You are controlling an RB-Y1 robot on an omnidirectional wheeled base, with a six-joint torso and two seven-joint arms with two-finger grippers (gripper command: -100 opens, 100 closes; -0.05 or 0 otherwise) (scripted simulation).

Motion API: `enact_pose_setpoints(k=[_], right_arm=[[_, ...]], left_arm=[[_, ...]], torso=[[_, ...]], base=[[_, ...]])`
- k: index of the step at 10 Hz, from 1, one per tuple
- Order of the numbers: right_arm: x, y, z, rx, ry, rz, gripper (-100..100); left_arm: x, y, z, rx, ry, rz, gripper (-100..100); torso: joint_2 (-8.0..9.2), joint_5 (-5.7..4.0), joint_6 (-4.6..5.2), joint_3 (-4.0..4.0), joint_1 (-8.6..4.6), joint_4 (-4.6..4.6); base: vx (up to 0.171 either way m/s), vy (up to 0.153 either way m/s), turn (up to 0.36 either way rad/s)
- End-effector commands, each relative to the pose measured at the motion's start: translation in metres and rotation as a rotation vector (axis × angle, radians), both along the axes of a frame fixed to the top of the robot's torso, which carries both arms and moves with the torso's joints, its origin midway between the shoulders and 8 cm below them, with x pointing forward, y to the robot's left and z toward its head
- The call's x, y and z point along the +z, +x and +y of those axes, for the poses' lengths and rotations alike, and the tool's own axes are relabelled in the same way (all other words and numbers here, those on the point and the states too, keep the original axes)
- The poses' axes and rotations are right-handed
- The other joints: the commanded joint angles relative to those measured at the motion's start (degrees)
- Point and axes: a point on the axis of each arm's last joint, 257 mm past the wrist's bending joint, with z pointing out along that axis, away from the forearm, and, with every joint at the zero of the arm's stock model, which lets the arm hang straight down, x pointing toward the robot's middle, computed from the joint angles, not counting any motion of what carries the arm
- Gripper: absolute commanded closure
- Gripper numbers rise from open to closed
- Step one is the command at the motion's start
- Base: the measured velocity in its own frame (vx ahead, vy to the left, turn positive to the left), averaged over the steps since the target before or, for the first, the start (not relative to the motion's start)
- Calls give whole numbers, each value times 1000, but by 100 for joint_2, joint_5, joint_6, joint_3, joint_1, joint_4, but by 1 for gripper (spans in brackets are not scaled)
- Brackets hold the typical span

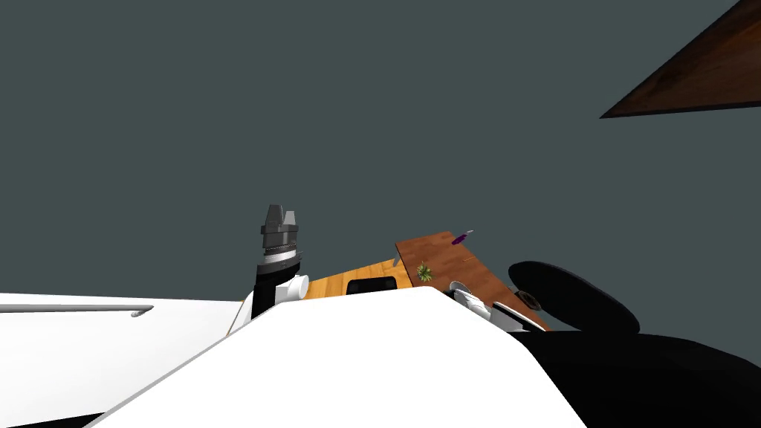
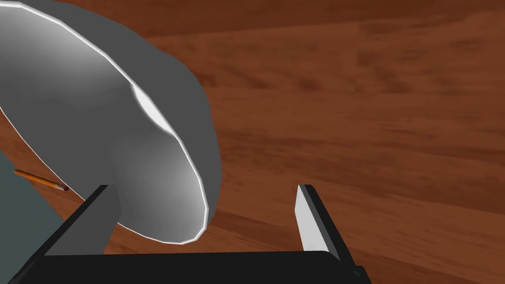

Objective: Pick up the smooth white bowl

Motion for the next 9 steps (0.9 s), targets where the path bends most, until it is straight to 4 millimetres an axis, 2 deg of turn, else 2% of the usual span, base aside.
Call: enact_pose_setpoints(k=[1, 2, 3, 4, 6, 7, 9], right_arm=[[0, -2, -2, -21, 3, -13, -100], [-3, -17, 0, -19, -5, 8, -100], [-3, -17, 0, -58, 4, -13, -100], [-5, -32, 2, -61, -4, 4, -100], [-5, -32, 2, -91, 3, -12, -100], [-6, -46, 4, -94, -5, 3, -100], [-6, -46, 4, -124, 1, -13, -100]], left_arm=[[0, 0, 0, 0, 0, 0, 0], [0, 0, 0, 0, 0, 0, 0], [0, 0, 0, 0, 0, 0, 0], [0, 0, 0, 0, 0, 0, 0], [0, 0, 0, 0, 0, 0, 0], [0, 0, 0, 0, 0, 0, 0], [0, 0, 0, 0, 0, 0, 0]], torso=[[0, 0, 0, 0, 0, 0], [-3, 1, 1, -2, 5, -1], [-2, 1, -3, -1, 5, 0], [-3, 1, 0, -1, 3, 0], [-2, 0, 1, -1, -3, 0], [-5, 1, 2, -3, 4, -1], [-2, 1, 2, -1, 2, 0]], base=[[-10, -15, -12], [-14, -18, 193], [-13, -25, 152], [-18, -38, 228], [-12, -26, 46], [-17, -16, 206], [-13, -20, 57]])
